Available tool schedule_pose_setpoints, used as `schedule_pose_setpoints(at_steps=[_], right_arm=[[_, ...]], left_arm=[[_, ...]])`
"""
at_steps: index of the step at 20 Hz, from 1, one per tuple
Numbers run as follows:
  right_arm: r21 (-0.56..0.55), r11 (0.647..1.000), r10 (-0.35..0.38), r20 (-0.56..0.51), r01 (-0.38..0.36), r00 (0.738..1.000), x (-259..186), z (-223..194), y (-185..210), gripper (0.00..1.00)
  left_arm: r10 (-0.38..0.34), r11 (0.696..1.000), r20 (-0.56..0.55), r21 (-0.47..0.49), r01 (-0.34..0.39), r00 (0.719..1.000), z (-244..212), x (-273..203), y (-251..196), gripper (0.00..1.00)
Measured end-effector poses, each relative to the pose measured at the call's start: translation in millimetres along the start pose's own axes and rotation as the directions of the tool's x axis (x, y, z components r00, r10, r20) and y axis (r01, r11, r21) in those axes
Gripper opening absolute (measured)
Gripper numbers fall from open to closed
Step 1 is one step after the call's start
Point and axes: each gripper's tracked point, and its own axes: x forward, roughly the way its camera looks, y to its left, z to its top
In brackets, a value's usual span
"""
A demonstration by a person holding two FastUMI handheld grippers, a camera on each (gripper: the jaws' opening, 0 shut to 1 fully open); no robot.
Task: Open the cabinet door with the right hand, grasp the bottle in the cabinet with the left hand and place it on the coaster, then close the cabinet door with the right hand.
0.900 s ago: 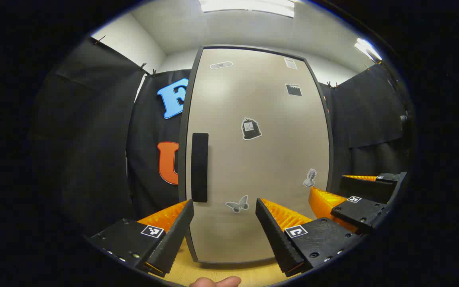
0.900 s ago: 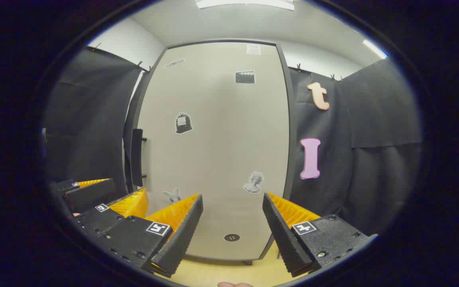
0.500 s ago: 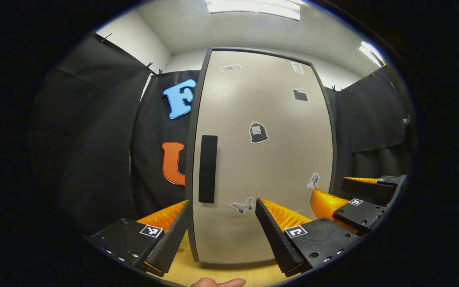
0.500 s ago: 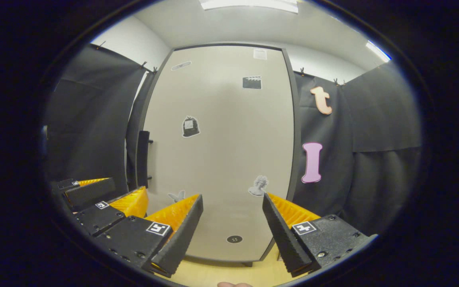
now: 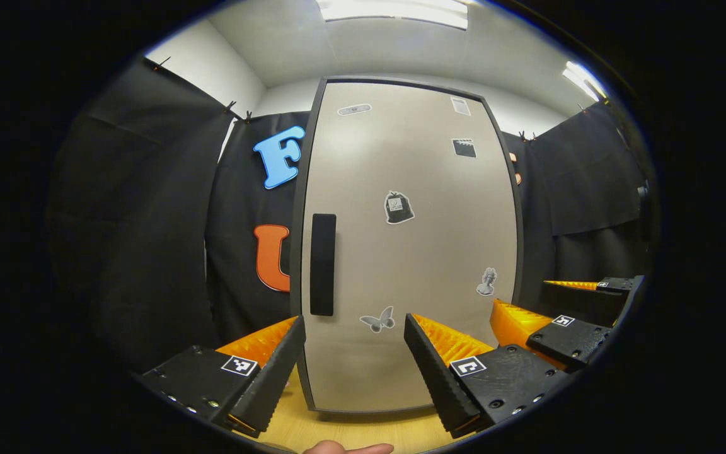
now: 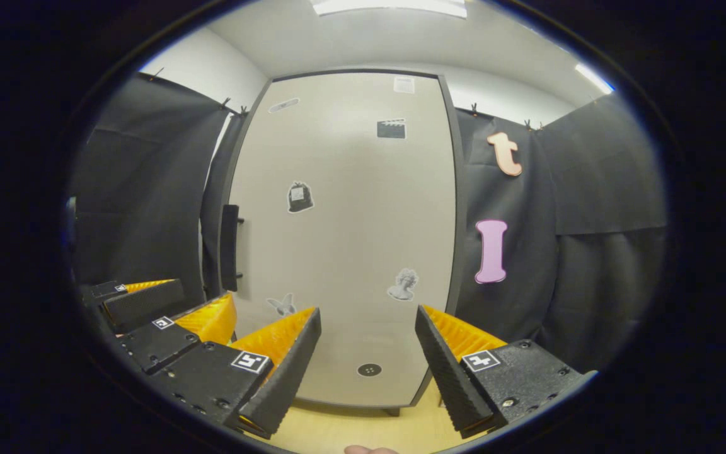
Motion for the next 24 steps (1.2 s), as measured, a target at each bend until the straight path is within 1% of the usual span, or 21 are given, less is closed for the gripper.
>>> schedule_pose_setpoints(at_steps=[2,6,9,11,13,16,17,18,19,22,24], right_arm=[[-0.007,1.0,0.009,0.013,-0.009,1.0,-2,2,1,0.96],[-0.032,0.999,0.028,0.04,-0.027,0.999,4,10,5,0.96],[-0.024,0.997,0.074,0.045,-0.073,0.996,19,16,20,0.96],[-0.038,0.992,0.121,0.066,-0.119,0.99,29,25,37,0.96],[-0.064,0.984,0.172,0.136,-0.164,0.976,38,44,58,0.97],[-0.102,0.965,0.259,0.242,-0.241,0.935,50,71,103,0.97],[-0.116,0.959,0.282,0.264,-0.26,0.922,54,77,117,0.97],[-0.125,0.95,0.309,0.27,-0.285,0.912,55,79,131,1.0],[-0.127,0.943,0.33,0.263,-0.306,0.907,59,77,145,1.0],[-0.108,0.932,0.363,0.226,-0.347,0.904,79,66,170,0.99],[-0.106,0.93,0.367,0.207,-0.352,0.907,93,61,181,0.99]], left_arm=[[-0.005,1.0,0.008,0.017,0.005,1.0,2,-2,-1,0.95],[0.045,0.999,0.027,0.021,-0.046,0.999,8,-7,20,0.94],[0.096,0.995,0.015,0.019,-0.096,0.995,4,-21,45,0.95],[0.136,0.99,-0.006,0.042,-0.136,0.991,-3,-33,63,0.95],[0.181,0.982,-0.01,0.06,-0.181,0.983,-4,-49,83,0.94],[0.249,0.966,0.001,0.069,-0.249,0.968,2,-69,107,0.94],[0.27,0.96,-0.001,0.073,-0.27,0.963,1,-76,115,0.95],[0.29,0.954,-0.006,0.079,-0.288,0.957,-2,-84,121,0.95],[0.31,0.948,-0.012,0.084,-0.308,0.951,-3,-90,129,0.95],[0.368,0.927,-0.031,0.09,-0.364,0.929,-8,-108,152,0.95],[0.404,0.913,-0.043,0.084,-0.4,0.914,-12,-119,163,0.95]])
